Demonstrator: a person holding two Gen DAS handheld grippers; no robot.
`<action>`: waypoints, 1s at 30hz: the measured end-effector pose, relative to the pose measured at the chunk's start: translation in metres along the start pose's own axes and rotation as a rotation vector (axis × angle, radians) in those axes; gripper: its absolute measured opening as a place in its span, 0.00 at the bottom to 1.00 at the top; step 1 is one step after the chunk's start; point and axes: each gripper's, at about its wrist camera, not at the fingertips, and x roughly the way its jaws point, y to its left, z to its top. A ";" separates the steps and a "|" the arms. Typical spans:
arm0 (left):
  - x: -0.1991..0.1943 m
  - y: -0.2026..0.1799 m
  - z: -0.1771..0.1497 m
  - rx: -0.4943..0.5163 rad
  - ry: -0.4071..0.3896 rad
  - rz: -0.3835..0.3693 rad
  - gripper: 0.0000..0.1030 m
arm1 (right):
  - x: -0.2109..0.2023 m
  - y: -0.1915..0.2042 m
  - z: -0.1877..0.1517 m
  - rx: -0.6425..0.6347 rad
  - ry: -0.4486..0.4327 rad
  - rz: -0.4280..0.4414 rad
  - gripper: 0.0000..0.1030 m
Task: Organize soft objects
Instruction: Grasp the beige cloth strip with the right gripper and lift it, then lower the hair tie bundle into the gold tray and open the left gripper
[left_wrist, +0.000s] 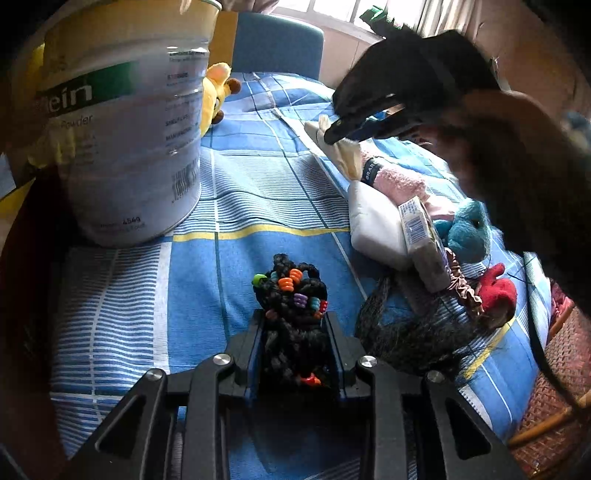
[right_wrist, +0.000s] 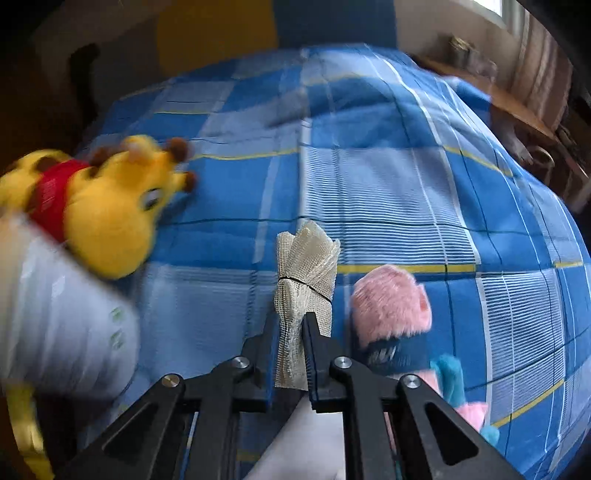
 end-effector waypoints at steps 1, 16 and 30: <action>-0.001 0.001 0.000 -0.006 0.005 0.000 0.29 | -0.011 0.004 -0.009 -0.013 -0.011 0.026 0.11; -0.070 0.013 -0.006 -0.050 -0.013 -0.014 0.28 | -0.037 0.046 -0.076 -0.080 0.041 0.310 0.30; -0.103 0.029 -0.009 -0.073 -0.048 -0.067 0.28 | -0.006 0.111 -0.060 -0.669 0.130 -0.009 0.62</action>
